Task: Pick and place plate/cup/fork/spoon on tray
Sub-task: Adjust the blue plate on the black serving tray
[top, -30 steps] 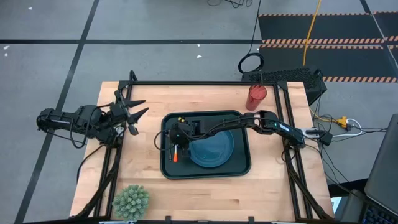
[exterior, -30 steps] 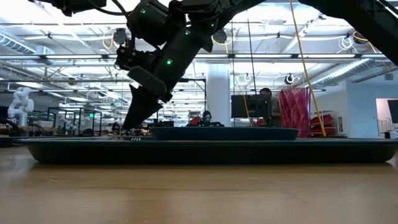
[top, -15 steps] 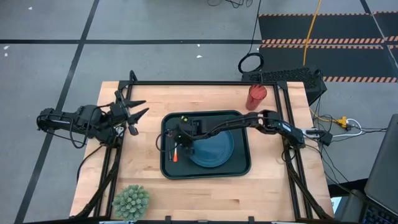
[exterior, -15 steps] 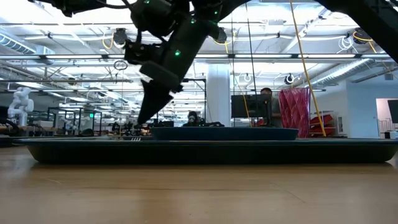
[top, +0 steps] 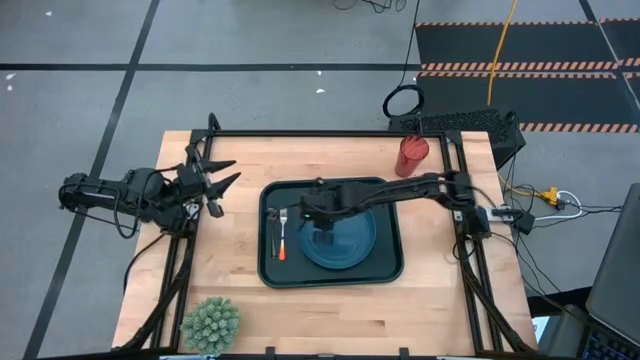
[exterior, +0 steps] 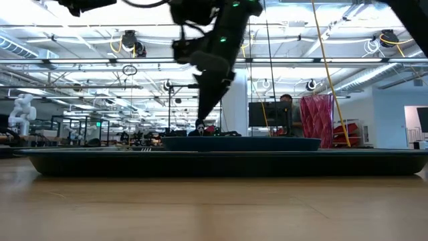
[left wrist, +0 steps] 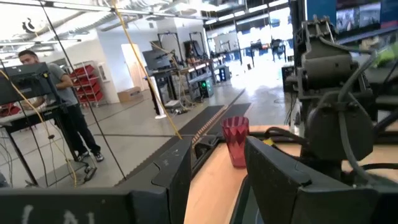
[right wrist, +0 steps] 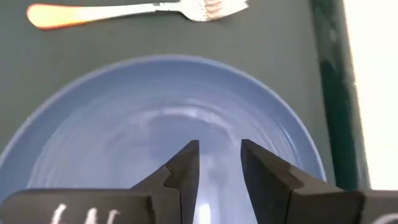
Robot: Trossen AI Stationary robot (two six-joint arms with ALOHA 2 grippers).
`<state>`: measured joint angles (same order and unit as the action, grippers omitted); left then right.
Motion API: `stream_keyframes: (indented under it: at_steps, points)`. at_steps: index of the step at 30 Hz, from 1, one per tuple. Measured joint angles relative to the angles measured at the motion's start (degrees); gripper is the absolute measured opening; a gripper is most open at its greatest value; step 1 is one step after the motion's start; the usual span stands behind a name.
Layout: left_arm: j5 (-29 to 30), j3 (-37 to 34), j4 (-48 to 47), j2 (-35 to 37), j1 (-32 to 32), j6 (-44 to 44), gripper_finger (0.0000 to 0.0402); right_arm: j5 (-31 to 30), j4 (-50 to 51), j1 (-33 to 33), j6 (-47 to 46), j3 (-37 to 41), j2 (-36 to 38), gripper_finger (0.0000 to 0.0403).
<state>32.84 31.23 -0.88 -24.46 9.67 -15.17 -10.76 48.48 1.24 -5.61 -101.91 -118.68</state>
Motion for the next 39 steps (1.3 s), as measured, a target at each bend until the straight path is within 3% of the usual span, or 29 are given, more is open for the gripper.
stream_keyframes:
  at_steps: [6,12,17,28,39]
  points:
    - [0.0,0.0,2.0,-0.6,0.0,0.3,0.0152,-5.8,-8.5,2.0,-8.4,18.3,15.7,0.0112]
    - [0.0,0.0,3.2,-0.7,0.0,0.9,0.0152,-5.9,-21.9,3.1,-21.6,39.7,32.4,0.0112]
    - [0.0,0.0,3.3,-0.7,0.1,2.3,0.0152,-5.8,-25.7,3.3,-29.8,51.6,39.7,0.0112]
    - [0.1,0.0,2.9,-0.7,0.1,2.1,0.0152,-6.1,-24.1,2.2,-29.6,54.8,38.7,0.0112]
    - [0.2,0.0,2.4,-0.7,0.0,2.4,0.0152,-11.9,-16.4,-1.6,-35.6,54.9,38.0,0.0112]
